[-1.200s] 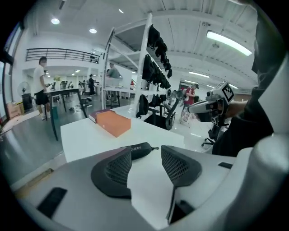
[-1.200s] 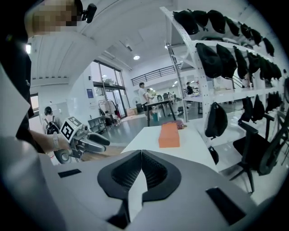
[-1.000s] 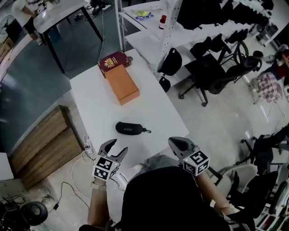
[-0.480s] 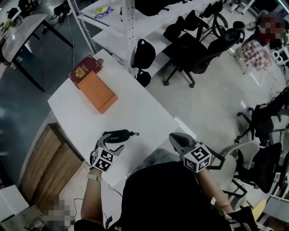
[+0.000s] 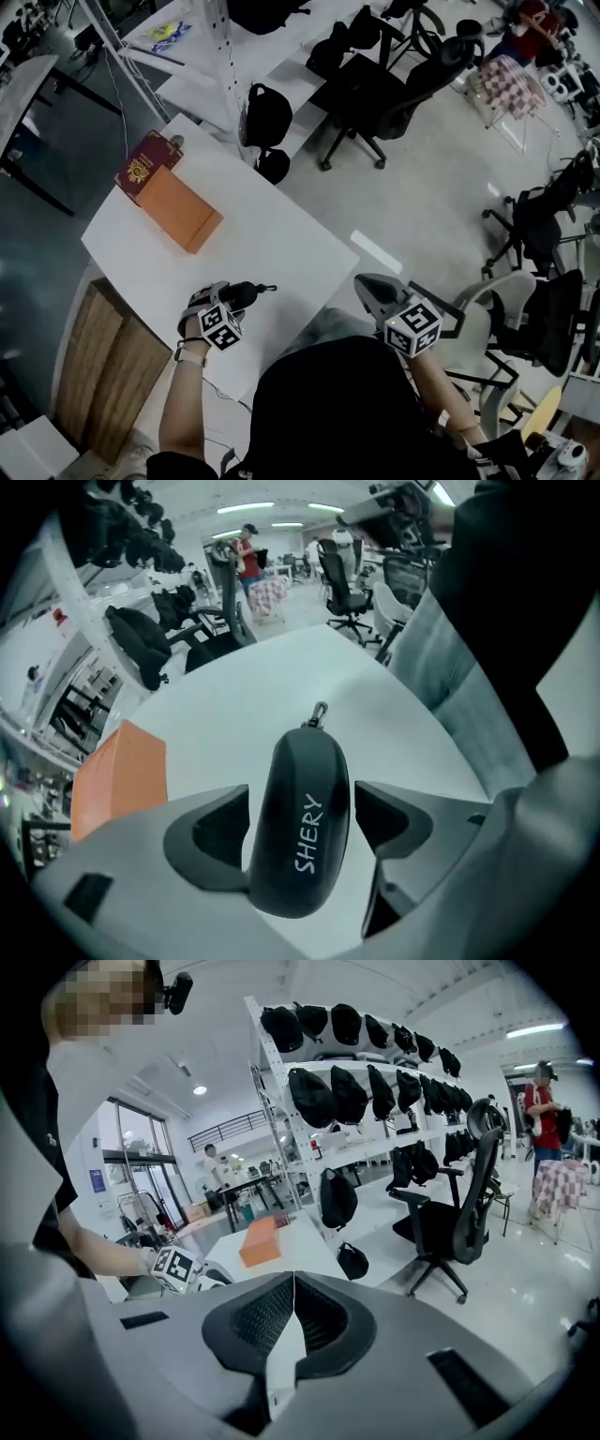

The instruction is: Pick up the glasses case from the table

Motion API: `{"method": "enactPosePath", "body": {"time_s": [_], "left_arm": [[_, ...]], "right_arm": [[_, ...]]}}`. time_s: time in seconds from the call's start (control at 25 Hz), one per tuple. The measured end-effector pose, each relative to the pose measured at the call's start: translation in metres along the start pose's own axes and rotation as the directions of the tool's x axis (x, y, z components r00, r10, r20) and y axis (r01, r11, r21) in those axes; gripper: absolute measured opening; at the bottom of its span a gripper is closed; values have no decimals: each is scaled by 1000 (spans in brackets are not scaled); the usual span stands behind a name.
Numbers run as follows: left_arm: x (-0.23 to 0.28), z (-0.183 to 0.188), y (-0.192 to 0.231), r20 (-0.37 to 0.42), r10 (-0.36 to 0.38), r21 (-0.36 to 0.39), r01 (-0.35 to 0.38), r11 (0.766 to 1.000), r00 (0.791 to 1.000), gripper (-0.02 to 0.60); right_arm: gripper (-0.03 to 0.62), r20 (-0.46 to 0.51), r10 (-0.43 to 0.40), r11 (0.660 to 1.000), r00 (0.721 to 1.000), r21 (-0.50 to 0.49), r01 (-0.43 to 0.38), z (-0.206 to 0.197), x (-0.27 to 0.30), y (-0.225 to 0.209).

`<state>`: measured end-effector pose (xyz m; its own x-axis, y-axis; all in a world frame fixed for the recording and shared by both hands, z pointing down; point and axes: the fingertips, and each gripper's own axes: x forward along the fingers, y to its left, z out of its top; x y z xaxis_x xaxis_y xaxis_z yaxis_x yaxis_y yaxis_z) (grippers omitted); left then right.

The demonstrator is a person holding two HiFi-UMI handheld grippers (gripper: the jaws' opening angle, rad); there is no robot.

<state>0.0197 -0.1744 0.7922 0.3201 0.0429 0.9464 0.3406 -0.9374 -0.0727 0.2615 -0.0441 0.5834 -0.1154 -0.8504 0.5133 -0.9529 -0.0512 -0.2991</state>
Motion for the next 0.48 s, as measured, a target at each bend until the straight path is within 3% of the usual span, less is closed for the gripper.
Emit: {"method": "enactPosePath", "body": {"time_s": [0.16,0.48], "left_arm": [[26,-19,-6,-91,-64,40,68,997,994,357],[40,-20,-15,-120,-161,-3,162,987,980,364]], "right_arm": [[29,4,-19,999,1000,31,19,-2,-3,-8],[29,25,-55,997,998,60,53,-1,-8,-17]]}}
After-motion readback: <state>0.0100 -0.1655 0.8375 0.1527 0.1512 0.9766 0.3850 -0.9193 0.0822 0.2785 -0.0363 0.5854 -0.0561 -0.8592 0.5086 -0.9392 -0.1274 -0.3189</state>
